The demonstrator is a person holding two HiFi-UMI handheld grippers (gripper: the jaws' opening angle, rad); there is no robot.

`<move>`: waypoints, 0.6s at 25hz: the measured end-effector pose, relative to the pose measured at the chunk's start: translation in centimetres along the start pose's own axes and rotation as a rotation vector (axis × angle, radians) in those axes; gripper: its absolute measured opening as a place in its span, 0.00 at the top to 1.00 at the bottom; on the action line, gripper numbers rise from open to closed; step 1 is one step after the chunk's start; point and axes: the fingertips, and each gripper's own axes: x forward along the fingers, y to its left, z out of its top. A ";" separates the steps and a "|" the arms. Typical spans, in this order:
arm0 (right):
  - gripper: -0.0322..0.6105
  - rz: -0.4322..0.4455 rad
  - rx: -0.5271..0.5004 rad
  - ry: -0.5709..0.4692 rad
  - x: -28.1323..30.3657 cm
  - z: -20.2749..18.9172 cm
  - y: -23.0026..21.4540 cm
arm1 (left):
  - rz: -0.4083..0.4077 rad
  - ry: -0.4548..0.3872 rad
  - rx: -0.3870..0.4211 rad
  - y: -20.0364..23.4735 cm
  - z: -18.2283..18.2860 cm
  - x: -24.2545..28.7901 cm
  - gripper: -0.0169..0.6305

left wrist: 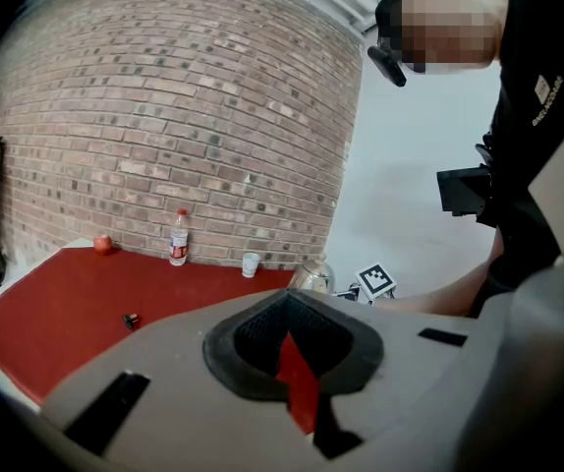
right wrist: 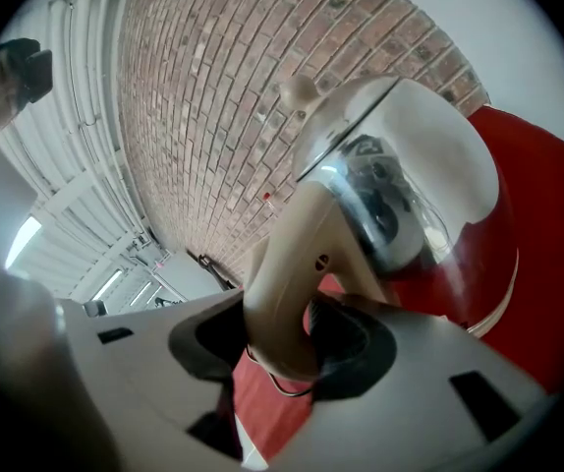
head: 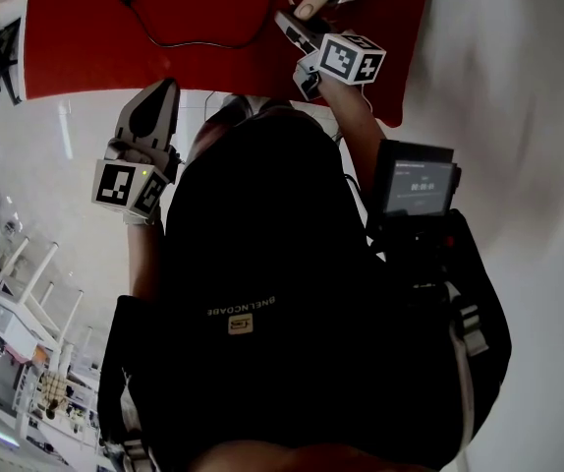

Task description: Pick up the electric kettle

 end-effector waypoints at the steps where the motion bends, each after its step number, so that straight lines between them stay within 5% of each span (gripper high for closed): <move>1: 0.68 -0.005 -0.013 -0.004 0.0 0.1 0.0 | 0.003 0.000 -0.001 -0.1 0.0 -0.1 0.97; 5: 0.71 -0.020 -0.107 -0.009 0.0 0.5 0.1 | 0.015 -0.001 -0.003 -0.4 -0.2 -0.5 0.97; 15: 0.72 -0.037 -0.125 -0.038 -0.3 1.7 0.0 | 0.053 -0.009 -0.009 -0.6 -0.5 -1.8 0.97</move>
